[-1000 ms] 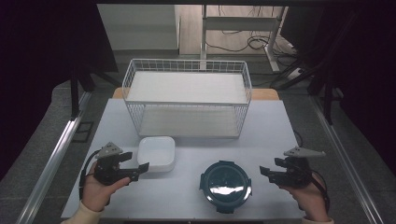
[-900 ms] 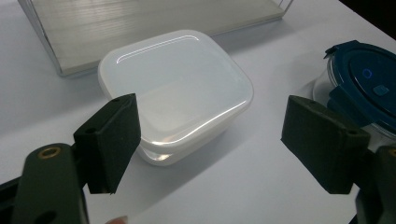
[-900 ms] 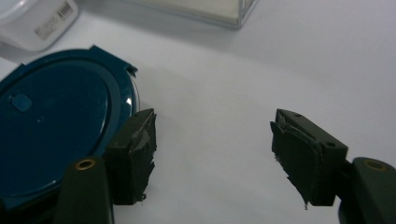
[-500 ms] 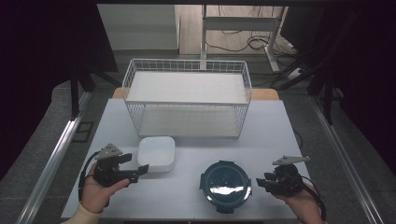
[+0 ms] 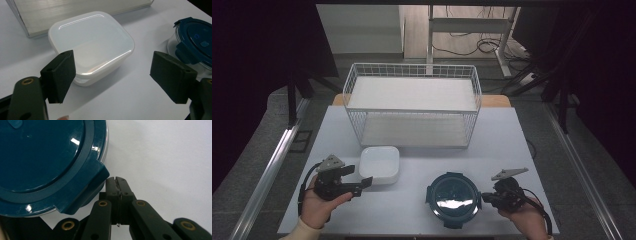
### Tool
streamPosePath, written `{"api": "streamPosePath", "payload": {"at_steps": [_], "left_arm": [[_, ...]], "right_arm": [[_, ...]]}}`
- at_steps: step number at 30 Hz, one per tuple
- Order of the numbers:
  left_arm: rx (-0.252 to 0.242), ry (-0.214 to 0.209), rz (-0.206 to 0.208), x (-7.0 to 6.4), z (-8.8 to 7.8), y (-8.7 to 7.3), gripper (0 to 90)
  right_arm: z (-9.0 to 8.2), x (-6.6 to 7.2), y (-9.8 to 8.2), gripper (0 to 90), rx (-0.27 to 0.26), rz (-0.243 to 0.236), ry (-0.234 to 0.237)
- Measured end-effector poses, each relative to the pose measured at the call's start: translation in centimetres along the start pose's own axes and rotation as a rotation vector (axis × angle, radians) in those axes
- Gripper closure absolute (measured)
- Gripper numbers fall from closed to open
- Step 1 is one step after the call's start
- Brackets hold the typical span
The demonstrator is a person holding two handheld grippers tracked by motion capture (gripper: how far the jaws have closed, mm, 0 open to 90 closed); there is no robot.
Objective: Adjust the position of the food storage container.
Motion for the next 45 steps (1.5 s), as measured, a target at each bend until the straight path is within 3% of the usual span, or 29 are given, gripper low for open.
{"api": "streamPosePath", "payload": {"at_steps": [4, 14, 19, 29, 38, 45], "left_arm": [[0.007, 0.002, 0.004, 0.0, 0.2, -0.1, 20.3], [0.003, 0.003, -0.002, 0.0, 0.4, -0.1, 20.7], [0.014, 0.002, 0.001, -0.1, 0.7, -0.1, 20.8], [0.016, 0.003, 0.002, 0.0, 0.9, -0.2, 20.8], [0.020, 0.001, 0.005, -0.2, 1.0, -0.2, 20.8], [0.021, 0.003, 0.008, -0.3, 1.1, -0.2, 20.8]], "right_arm": [[0.5, 0.2, 0.0, 89.4, 0.024, -0.006, -0.027], [0.5, 0.5, 0.4, 89.6, 0.020, 0.007, -0.052], [0.6, 1.2, 0.9, 89.6, 0.013, -0.010, -0.063], [1.2, 2.7, 1.5, 89.6, 0.023, -0.055, -0.062], [1.9, 5.0, 2.7, 89.6, 0.016, -0.123, -0.080], [2.5, 6.9, 3.7, 89.6, 0.009, -0.183, -0.047]]}}
Point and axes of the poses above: each handheld gripper's, and its own axes: z roughly forward along the jaws, y roughly out of its top, x roughly to its left, the point moved 9 cm from there along z, roughly forward along the jaws, and after that the axes turned 15 degrees about x, right-handed, at the moved point
